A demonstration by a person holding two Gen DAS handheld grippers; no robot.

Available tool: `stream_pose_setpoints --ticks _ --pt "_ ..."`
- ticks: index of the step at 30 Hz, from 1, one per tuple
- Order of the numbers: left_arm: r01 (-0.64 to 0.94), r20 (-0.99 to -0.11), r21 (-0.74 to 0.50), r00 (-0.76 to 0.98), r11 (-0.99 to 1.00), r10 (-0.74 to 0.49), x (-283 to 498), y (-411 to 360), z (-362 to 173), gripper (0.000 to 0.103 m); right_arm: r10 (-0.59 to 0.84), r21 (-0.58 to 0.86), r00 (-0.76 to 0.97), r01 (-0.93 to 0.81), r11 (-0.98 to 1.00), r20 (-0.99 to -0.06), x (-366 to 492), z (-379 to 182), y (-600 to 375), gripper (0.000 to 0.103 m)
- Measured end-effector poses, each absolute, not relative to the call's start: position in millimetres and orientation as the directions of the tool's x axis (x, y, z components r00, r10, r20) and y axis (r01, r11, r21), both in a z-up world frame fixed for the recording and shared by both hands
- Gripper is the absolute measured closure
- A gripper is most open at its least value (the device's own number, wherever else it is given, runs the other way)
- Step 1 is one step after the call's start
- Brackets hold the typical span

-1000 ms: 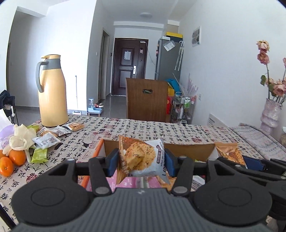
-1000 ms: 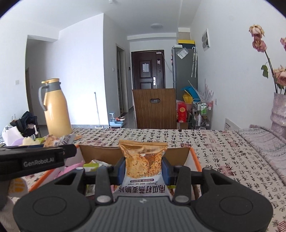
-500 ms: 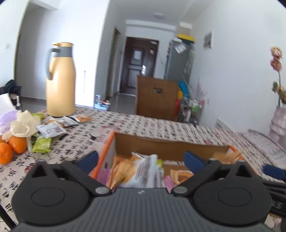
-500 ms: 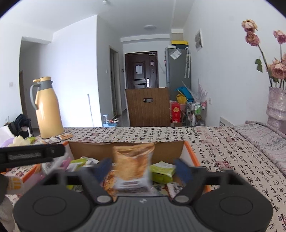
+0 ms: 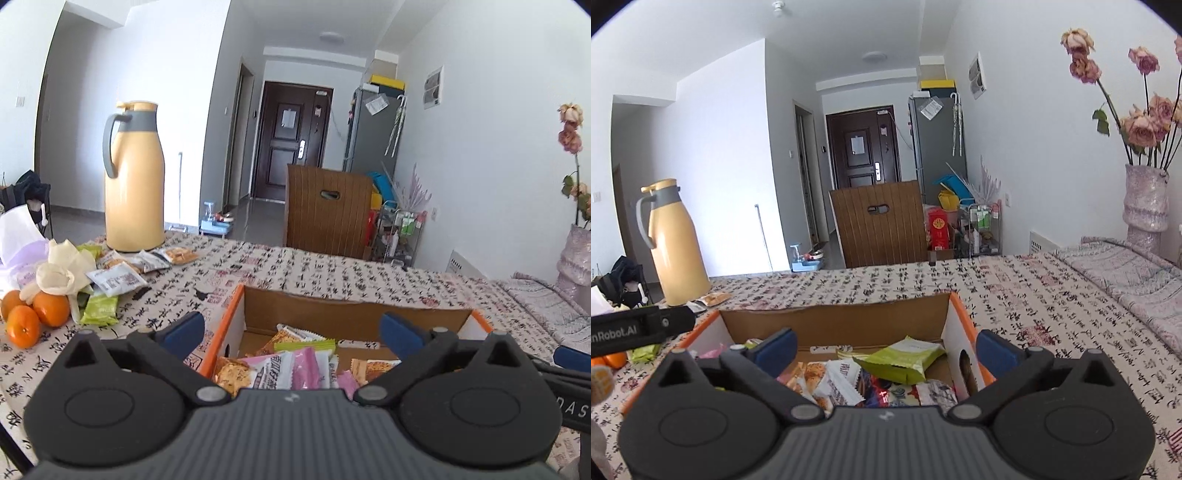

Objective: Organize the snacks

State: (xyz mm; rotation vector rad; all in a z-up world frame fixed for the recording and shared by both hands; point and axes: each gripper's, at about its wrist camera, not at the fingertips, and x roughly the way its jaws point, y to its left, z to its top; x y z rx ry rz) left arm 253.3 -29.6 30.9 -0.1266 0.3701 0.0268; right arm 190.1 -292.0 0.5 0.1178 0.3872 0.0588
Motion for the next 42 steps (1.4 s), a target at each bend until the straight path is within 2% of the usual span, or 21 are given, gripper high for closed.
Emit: stream_pose_setpoints --ticks 13,29,42 --pt "0.020 -0.373 -0.109 0.926 0.994 -0.059 177 -14 40 0.000 0.107 0.096 0.913 -0.076 0.993 -0.393 114 6 -286 0.000" --pt "0.063 -0.512 -0.102 0.852 0.993 -0.107 106 1 -1 0.000 0.130 0.101 0.855 -0.092 0.991 -0.503 33 -19 -290 0.000" --pt "0.086 -0.551 -0.091 0.825 0.992 -0.122 84 -2 -14 0.000 0.136 0.126 0.818 -0.078 0.989 -0.559 17 -33 -295 0.000"
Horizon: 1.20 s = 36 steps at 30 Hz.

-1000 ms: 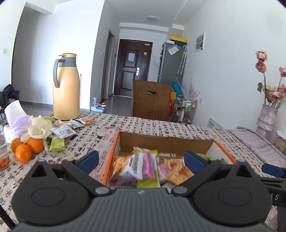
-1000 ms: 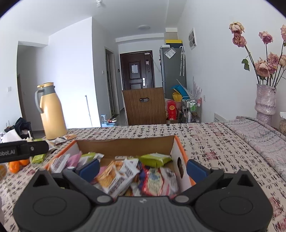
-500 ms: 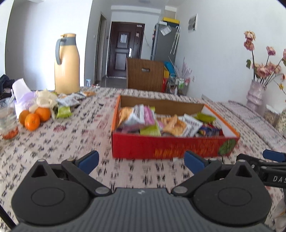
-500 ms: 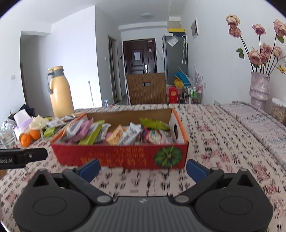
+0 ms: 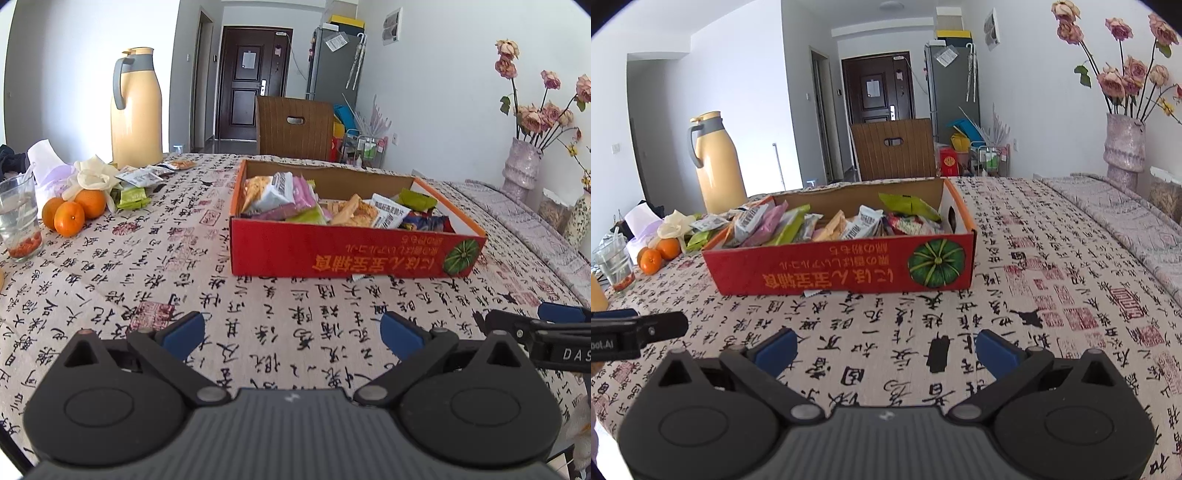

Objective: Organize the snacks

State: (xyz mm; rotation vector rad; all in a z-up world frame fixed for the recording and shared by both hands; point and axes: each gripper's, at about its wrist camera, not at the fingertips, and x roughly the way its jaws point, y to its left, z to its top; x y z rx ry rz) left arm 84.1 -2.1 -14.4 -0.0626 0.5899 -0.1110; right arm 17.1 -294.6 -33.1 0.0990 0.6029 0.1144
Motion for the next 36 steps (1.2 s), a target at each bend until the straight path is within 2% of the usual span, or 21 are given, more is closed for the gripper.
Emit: stream_pose_setpoints --ticks 36 --pt "0.097 -0.552 -0.080 0.825 0.992 -0.125 80.8 -6.5 -14.7 0.000 0.143 0.135 0.804 -0.078 0.988 -0.577 17.0 -36.7 -294.7 0.000"
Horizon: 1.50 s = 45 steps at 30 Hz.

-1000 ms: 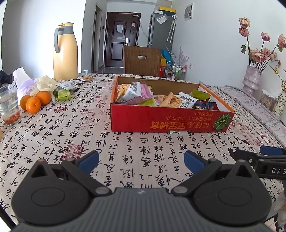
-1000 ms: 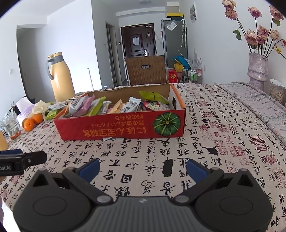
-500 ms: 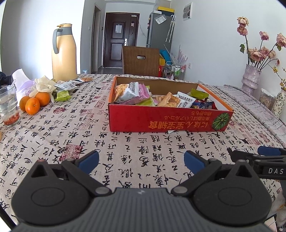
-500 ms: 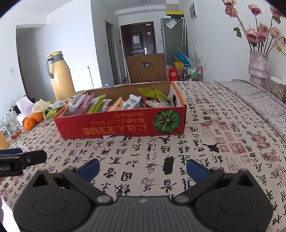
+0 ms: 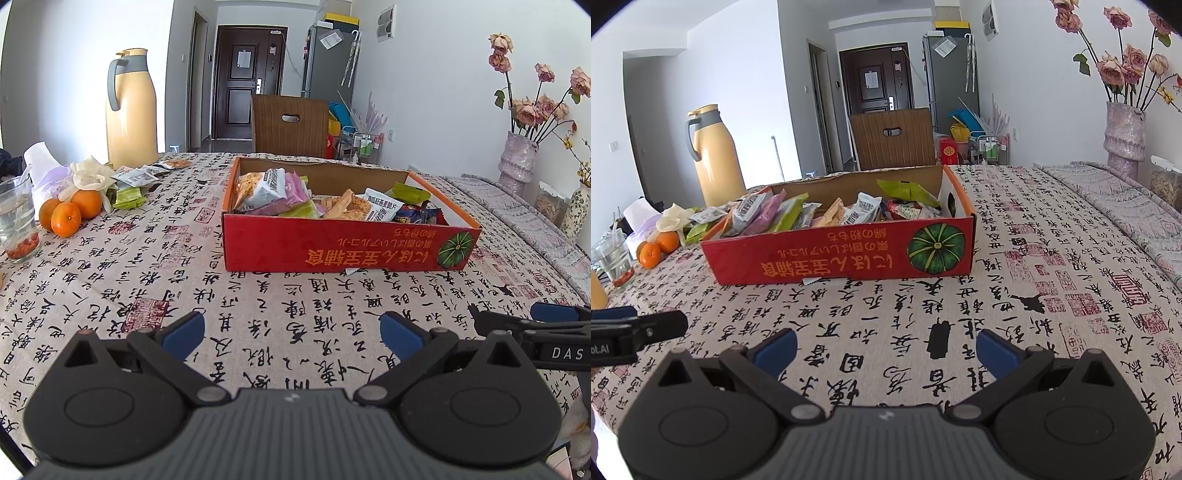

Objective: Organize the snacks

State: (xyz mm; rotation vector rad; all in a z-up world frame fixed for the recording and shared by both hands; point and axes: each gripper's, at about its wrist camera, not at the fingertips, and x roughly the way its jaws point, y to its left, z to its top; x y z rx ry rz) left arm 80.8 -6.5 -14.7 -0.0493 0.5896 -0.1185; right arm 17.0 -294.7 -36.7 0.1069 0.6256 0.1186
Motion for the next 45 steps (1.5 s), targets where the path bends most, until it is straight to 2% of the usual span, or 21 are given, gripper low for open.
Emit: stream_pose_setpoints --ticks 45 --pt "0.105 -0.552 -0.081 0.823 0.991 -0.132 77.8 -8.1 -16.8 0.000 0.143 0.134 0.800 -0.078 0.988 -0.583 15.1 -39.3 -294.7 0.000"
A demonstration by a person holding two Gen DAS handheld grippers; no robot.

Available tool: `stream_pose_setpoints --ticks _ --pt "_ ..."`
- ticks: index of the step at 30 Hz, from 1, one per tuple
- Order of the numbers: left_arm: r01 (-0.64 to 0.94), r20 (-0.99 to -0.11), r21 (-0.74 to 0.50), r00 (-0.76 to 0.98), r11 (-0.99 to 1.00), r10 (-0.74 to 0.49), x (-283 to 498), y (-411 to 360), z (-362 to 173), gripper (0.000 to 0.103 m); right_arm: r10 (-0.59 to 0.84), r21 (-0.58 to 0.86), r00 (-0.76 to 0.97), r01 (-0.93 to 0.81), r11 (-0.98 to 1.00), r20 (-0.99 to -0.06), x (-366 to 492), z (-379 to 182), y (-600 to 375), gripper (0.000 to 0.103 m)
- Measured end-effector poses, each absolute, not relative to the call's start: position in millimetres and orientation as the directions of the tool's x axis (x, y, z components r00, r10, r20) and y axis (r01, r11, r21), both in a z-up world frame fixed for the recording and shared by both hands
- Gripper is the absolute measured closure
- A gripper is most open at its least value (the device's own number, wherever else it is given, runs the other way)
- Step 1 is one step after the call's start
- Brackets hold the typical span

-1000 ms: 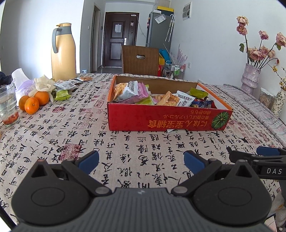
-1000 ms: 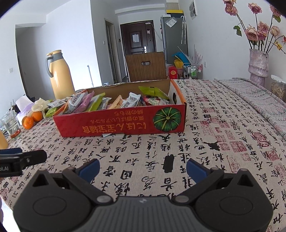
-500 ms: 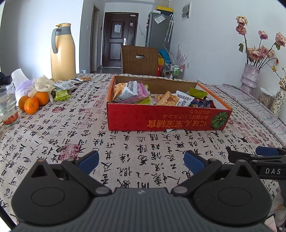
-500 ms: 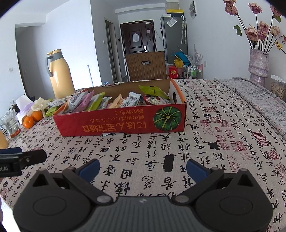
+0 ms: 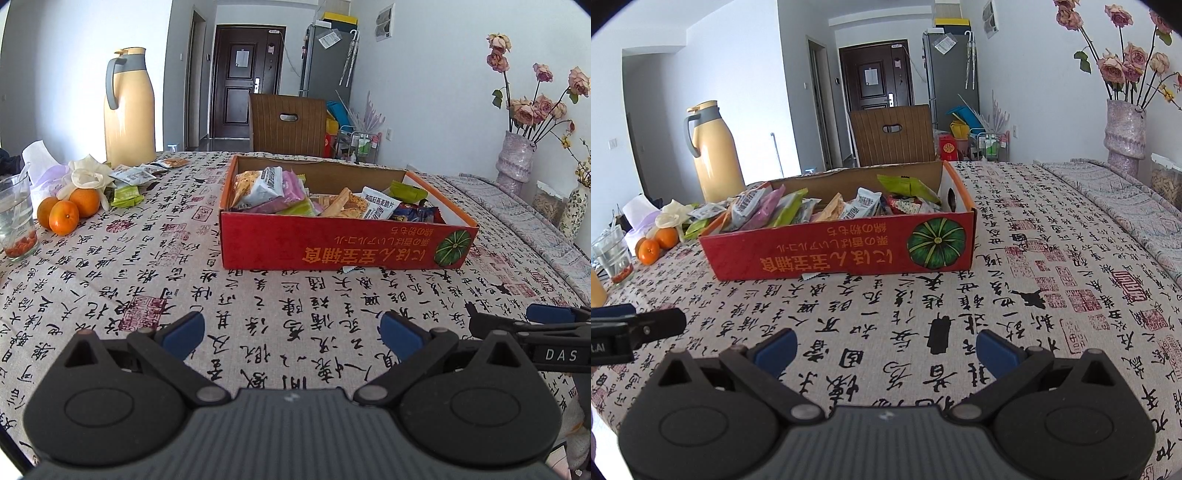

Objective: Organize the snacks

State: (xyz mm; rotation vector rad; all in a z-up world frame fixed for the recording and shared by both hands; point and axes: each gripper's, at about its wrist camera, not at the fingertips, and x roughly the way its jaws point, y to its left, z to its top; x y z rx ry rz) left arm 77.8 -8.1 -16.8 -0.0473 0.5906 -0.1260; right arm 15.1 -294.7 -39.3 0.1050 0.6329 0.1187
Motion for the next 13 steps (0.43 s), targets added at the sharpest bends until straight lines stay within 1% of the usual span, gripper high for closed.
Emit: stream_pose_setpoints --ticks 13 --pt "0.110 -0.554 -0.084 0.821 0.990 -0.138 78.1 -9.0 -16.1 0.000 0.142 0.134 0.796 -0.077 0.988 -0.588 13.4 -44.3 -295.9 0.000"
